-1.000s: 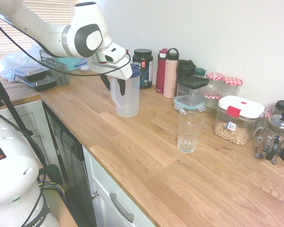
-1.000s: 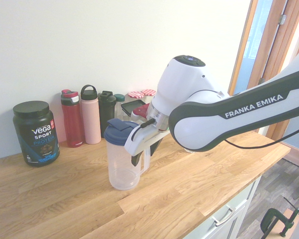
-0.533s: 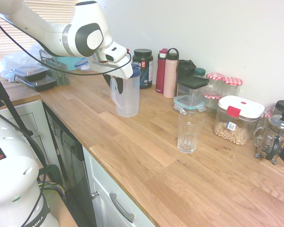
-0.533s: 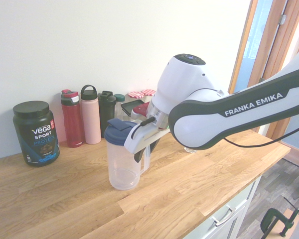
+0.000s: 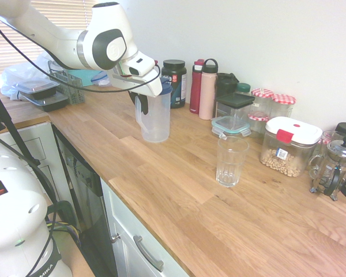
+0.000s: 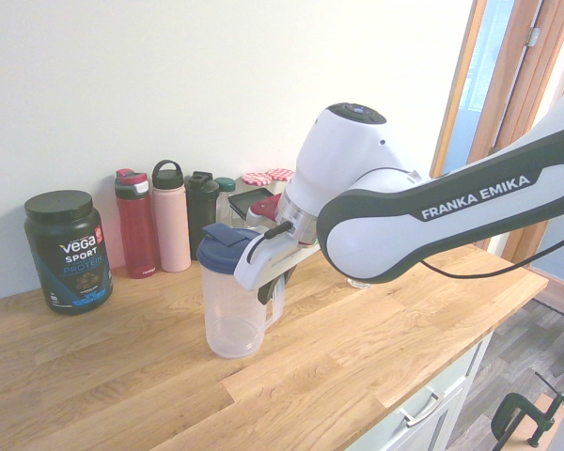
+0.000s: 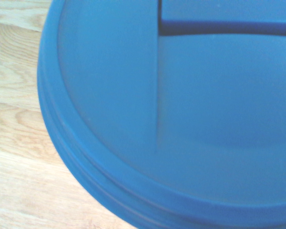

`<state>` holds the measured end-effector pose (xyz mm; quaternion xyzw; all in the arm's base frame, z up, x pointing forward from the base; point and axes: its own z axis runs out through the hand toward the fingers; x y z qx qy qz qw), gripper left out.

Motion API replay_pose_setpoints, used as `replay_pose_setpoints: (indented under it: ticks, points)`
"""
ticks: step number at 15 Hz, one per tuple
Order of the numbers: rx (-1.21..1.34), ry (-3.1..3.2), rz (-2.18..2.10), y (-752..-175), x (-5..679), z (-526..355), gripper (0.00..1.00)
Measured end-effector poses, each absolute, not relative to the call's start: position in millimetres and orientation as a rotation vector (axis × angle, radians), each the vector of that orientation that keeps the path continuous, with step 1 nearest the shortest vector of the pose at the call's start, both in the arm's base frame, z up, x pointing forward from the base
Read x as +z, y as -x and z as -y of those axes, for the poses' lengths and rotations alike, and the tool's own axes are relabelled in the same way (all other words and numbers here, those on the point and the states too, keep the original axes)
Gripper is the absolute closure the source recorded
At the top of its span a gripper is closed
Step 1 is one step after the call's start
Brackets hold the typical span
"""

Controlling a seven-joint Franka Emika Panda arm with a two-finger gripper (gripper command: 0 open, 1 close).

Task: Pour me some water

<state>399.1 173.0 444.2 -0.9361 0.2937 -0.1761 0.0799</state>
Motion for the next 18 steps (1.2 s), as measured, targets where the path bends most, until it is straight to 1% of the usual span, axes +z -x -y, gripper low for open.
replay_pose_setpoints:
  ticks: [3, 6, 9, 12, 14, 18]
  points:
    - [-0.523, 2.797, -0.896, -382.8, 460.9, -163.2, 1.00]
    - [-0.560, 2.790, -0.909, -346.1, 494.4, -141.5, 1.00]
    - [-0.531, 2.864, -0.939, -302.1, 521.3, -105.0, 1.00]
    - [-0.454, 2.909, -0.936, -260.6, 537.4, -45.3, 1.00]
    - [-0.404, 2.893, -0.901, -235.6, 535.2, 5.5, 1.00]
    - [-0.438, 2.847, -0.909, -189.5, 540.2, 112.3, 1.00]
